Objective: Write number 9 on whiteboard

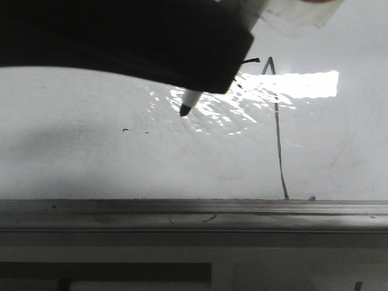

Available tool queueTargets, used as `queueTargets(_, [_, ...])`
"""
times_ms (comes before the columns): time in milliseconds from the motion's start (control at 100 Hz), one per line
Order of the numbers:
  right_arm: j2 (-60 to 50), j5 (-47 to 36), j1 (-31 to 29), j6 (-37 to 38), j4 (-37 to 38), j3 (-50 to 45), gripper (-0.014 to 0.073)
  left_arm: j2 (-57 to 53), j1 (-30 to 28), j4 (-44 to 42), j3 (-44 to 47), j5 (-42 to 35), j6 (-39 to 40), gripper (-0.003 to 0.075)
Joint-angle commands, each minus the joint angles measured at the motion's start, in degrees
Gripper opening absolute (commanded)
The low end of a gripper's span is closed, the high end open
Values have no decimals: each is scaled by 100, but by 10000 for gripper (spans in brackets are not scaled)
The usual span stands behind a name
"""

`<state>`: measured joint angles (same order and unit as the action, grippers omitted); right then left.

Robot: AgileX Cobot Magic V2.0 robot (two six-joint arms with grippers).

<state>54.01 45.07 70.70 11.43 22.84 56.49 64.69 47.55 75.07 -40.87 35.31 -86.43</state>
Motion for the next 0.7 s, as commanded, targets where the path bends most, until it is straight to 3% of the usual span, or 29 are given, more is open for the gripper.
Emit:
queueTargets(0, [-18,-392,10,-93,19,197,-69,6,17,231,-240,145,8,356])
queueTargets(280, [239,-561,18,-93,-191,197,-69,68,17,261,-276,335,8,337])
queueTargets(380, [331,-689,18,-93,-191,197,-69,68,17,250,-276,335,8,218])
queueTargets(500, [360,-724,18,-93,-191,197,-69,68,17,250,-276,413,8,-22])
queueTargets(690, [360,-831,18,-81,-191,197,-38,68,17,178,-241,454,8,-20])
